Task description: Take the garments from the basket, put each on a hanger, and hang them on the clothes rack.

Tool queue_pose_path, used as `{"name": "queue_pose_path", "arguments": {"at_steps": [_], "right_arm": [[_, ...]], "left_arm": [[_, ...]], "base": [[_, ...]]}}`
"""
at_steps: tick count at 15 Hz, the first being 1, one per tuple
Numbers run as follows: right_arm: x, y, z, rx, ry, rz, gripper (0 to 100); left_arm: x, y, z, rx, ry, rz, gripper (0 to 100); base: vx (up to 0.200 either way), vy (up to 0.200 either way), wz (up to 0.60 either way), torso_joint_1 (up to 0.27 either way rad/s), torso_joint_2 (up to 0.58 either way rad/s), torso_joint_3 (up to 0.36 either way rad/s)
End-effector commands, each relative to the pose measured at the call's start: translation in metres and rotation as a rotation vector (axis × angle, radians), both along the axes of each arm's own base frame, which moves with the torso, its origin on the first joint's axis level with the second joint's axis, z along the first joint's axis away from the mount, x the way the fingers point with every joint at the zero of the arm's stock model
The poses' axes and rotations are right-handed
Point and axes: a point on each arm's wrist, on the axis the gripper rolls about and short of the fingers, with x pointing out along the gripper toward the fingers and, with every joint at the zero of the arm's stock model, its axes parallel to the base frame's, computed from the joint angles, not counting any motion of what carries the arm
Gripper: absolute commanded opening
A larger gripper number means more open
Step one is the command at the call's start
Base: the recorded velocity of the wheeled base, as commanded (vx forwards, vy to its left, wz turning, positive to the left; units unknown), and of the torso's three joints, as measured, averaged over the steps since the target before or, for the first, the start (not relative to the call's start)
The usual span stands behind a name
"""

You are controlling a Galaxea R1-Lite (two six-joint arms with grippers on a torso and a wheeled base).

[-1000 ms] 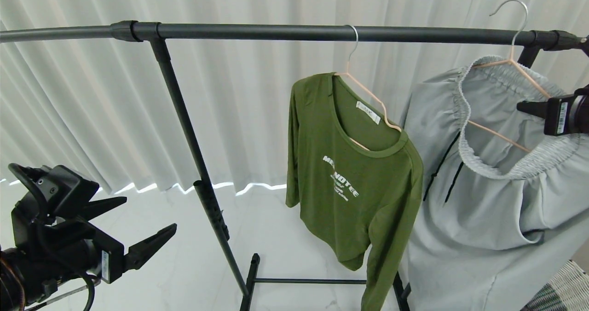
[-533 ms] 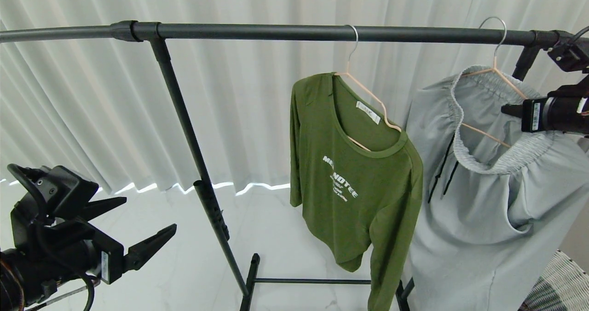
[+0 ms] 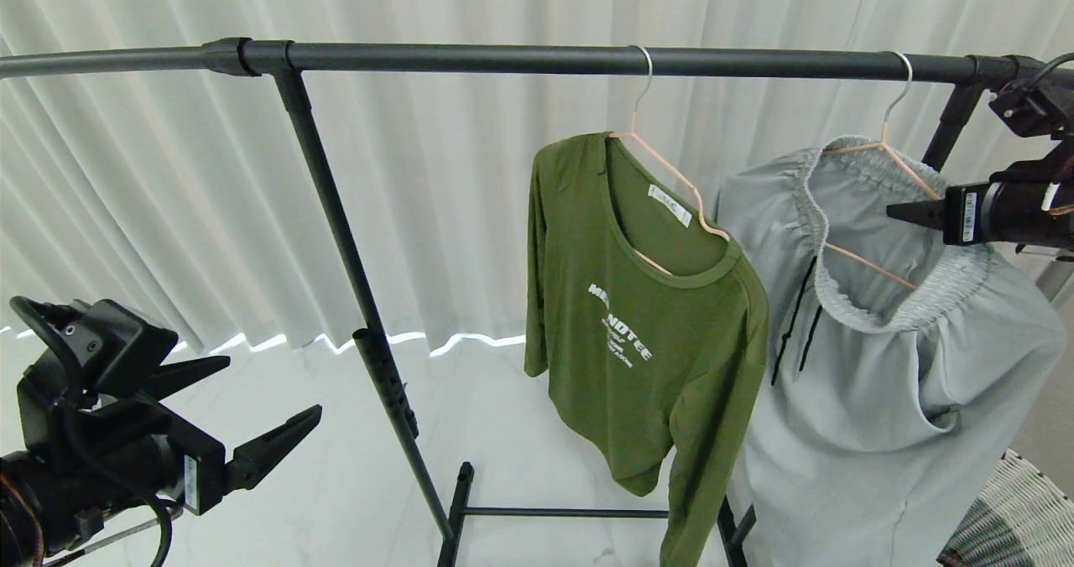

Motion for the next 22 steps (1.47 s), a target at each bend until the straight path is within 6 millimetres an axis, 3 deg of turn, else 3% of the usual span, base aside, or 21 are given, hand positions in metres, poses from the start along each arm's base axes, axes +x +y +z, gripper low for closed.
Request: {"name": "queue_pose_path", "arguments": {"at_steps": [1, 4, 6, 9, 19, 22], "right_arm": [[-0.011, 0.0, 0.005, 0.0, -0.017, 0.002, 100], [-0.044, 0.002, 0.017, 0.004, -0.069, 0.014, 100], [-0.077, 0.003, 0.033, 0.021, -0.144, 0.023, 100], [-0.105, 0.002, 0.038, 0.044, -0.223, 0.02, 100], [-0.132, 0.001, 0.026, 0.034, -0.286, 0.015, 100], [-0.146, -0.003, 0.009, -0.023, -0.265, 0.0, 100]], "left_arm": [[0.001, 0.0, 0.001, -0.001, -0.014, 0.003, 100], [0.002, 0.001, 0.005, -0.001, -0.054, 0.011, 100], [0.002, 0.002, 0.008, 0.001, -0.095, 0.021, 100], [0.003, 0.007, 0.01, 0.009, -0.105, 0.084, 100], [-0.017, 0.011, 0.009, 0.016, -0.144, 0.146, 100], [-0.031, 0.013, 0.002, 0.016, -0.147, 0.167, 100]], "base": [[0.0, 0.0, 0.0, 0.0, 0.0, 0.0], [0.0, 0.0, 0.0, 0.0, 0.0, 0.0], [0.0, 0.0, 0.0, 0.0, 0.0, 0.0], [0.0, 0.0, 0.0, 0.0, 0.0, 0.0], [-0.2, 0.0, 0.0, 0.002, 0.0, 0.002], [-0.2, 0.0, 0.0, 0.001, 0.0, 0.001]]}}
